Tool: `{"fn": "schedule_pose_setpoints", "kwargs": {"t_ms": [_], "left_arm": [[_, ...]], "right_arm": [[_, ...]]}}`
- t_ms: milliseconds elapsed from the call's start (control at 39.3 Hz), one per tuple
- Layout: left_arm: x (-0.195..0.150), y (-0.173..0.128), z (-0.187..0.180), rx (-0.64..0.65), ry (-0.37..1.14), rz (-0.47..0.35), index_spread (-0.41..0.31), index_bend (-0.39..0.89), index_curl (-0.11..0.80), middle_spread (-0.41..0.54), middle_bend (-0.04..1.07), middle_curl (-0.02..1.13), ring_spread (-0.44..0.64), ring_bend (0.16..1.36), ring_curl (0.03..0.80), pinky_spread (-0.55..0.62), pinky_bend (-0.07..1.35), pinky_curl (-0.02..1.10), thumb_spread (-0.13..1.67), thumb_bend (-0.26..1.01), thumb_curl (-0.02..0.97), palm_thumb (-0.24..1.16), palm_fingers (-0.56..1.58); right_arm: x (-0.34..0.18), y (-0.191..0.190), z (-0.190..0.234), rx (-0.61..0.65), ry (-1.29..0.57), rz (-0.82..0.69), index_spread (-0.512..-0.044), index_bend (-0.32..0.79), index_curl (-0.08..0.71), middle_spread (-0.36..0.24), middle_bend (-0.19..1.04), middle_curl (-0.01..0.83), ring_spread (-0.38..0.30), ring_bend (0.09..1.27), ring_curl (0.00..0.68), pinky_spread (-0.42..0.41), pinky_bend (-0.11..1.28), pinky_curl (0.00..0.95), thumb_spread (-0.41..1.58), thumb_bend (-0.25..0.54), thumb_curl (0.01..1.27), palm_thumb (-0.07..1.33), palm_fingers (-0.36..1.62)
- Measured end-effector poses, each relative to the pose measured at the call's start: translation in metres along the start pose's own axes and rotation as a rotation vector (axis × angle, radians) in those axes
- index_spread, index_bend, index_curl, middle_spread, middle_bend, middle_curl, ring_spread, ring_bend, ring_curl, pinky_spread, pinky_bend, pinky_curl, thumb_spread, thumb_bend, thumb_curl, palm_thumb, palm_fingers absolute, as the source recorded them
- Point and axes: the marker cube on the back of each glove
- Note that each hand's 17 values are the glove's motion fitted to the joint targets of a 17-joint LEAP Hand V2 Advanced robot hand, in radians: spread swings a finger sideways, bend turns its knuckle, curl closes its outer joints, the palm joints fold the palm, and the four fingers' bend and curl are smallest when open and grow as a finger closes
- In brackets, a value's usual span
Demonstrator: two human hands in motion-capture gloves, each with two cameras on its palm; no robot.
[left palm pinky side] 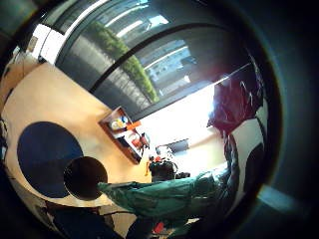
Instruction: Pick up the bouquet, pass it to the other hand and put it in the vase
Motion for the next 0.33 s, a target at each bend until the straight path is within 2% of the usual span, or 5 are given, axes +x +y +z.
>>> {"fn": "schedule_pose_setpoints", "kwargs": {"t_ms": [102, 153, 204, 229, 331], "left_arm": [[-0.052, 0.026, -0.013, -0.323, -0.062, -0.138, -0.309, 0.29, 0.525, -0.351, 0.72, 0.54, -0.38, 0.71, 0.454, -0.42, 0.58, 0.45, 0.31, -0.07, 0.718, 0.75, 1.33], [-0.084, 0.039, -0.025, -0.526, -0.134, -0.185, -0.273, 0.16, 0.495, -0.335, 0.7, 0.54, -0.36, 0.68, 0.447, -0.38, 0.54, 0.44, 0.52, -0.12, 0.653, 0.61, 1.08], [-0.125, 0.05, -0.042, -0.663, -0.211, -0.211, -0.175, 0.04, 0.459, -0.274, 0.69, 0.57, -0.25, 0.6, 0.458, -0.19, 0.37, 0.42, 0.57, -0.15, 0.6, 0.48, 0.39], [-0.146, 0.057, -0.052, -0.705, -0.239, -0.219, -0.111, -0.02, 0.443, -0.168, 0.54, 0.56, -0.11, 0.6, 0.506, -0.06, 0.44, 0.49, 0.59, -0.16, 0.576, 0.4, -0.12], [-0.215, 0.08, -0.095, -0.715, -0.348, -0.219, -0.007, 0.02, 0.376, 0.032, 0.31, 0.48, 0.1, 0.57, 0.436, 0.15, 0.44, 0.43, 0.66, -0.09, 0.528, 0.34, -0.26]], "right_arm": [[0.018, -0.001, -0.006, -0.018, 0.005, 0.011, -0.297, 0.1, 0.292, -0.187, 0.28, 0.427, -0.214, 0.45, 0.383, -0.108, 0.28, 0.337, 0.99, -0.03, 0.43, 0.63, 0.95], [0.029, 0.0, -0.011, -0.037, 0.014, 0.024, -0.297, 0.11, 0.289, -0.187, 0.27, 0.427, -0.214, 0.44, 0.382, -0.105, 0.27, 0.337, 0.99, -0.03, 0.43, 0.63, 0.95], [0.042, 0.001, -0.018, -0.052, 0.027, 0.051, -0.295, 0.11, 0.287, -0.184, 0.28, 0.429, -0.215, 0.44, 0.382, -0.103, 0.26, 0.335, 1.0, -0.029, 0.42, 0.63, 0.96], [0.049, 0.001, -0.024, -0.056, 0.035, 0.067, -0.296, 0.12, 0.289, -0.183, 0.28, 0.43, -0.215, 0.43, 0.381, -0.093, 0.24, 0.33, 1.0, -0.03, 0.42, 0.62, 0.95], [0.079, 0.002, -0.052, -0.023, 0.064, 0.121, -0.297, 0.13, 0.292, -0.182, 0.29, 0.435, -0.21, 0.41, 0.381, -0.069, 0.2, 0.327, 1.02, -0.026, 0.41, 0.62, 0.94]]}}
